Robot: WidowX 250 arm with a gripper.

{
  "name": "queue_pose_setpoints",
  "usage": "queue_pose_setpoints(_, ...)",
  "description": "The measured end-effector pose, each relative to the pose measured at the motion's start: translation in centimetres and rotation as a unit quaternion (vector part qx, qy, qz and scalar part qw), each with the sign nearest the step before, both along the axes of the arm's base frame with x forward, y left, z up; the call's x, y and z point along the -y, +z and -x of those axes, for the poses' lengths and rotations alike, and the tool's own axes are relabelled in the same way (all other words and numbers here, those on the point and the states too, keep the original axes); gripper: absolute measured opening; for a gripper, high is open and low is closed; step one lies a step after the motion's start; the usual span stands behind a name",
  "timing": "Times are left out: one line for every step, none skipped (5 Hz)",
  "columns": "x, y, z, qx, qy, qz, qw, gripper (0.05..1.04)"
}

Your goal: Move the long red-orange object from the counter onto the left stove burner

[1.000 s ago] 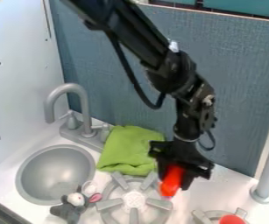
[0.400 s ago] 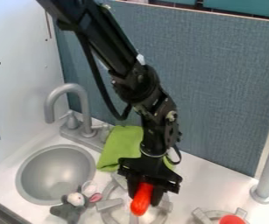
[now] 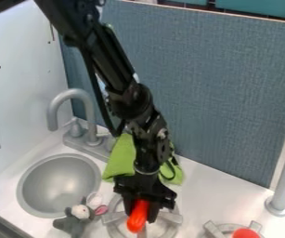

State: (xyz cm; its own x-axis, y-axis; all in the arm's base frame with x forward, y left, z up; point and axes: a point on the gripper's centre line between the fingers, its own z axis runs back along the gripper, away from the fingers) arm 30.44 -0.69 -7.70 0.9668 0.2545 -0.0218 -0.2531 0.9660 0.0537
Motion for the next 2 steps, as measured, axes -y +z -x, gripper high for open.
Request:
queue_pose_setpoints(0.29,-1.29,-0.29,-0.016,-0.007,0.016,0.9997,0.561)
queue_pose_setpoints(0.14,-1.57,-0.77,-0.017,-0.004,0.023,0.9996,0.561)
